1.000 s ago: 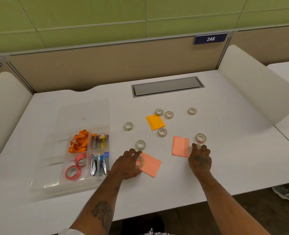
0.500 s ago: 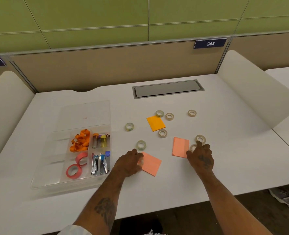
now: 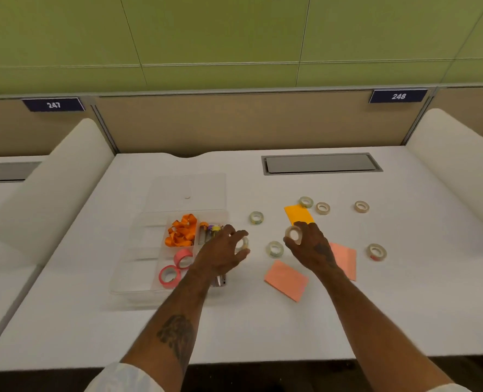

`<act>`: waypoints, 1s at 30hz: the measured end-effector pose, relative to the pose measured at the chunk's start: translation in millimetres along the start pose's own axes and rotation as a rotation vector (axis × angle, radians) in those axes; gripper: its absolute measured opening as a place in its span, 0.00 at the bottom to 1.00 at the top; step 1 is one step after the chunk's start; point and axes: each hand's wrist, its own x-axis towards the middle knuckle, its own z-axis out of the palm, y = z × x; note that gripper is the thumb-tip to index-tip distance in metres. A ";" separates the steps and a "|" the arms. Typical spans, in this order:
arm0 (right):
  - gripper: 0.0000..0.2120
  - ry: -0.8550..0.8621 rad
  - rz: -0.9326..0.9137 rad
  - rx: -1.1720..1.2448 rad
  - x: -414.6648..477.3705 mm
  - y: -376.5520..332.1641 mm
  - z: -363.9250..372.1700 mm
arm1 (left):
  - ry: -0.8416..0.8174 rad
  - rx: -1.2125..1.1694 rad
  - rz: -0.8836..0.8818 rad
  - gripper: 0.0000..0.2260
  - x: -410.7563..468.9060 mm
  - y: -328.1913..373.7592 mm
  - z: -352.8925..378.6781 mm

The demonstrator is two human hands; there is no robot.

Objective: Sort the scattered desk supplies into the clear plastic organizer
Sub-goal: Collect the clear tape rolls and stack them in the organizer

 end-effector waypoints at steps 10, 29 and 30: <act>0.22 -0.066 -0.152 0.046 -11.4 -129.5 78.6 | 0.020 0.060 -0.089 0.23 -69.8 -117.9 -65.7; 0.27 -0.248 -0.395 -0.106 -53.4 -242.8 161.4 | -0.148 0.204 -0.125 0.27 -136.8 -224.8 -76.5; 0.27 -0.256 -0.402 -0.118 -52.7 -243.9 162.9 | -0.152 0.205 -0.128 0.28 -136.3 -225.3 -76.0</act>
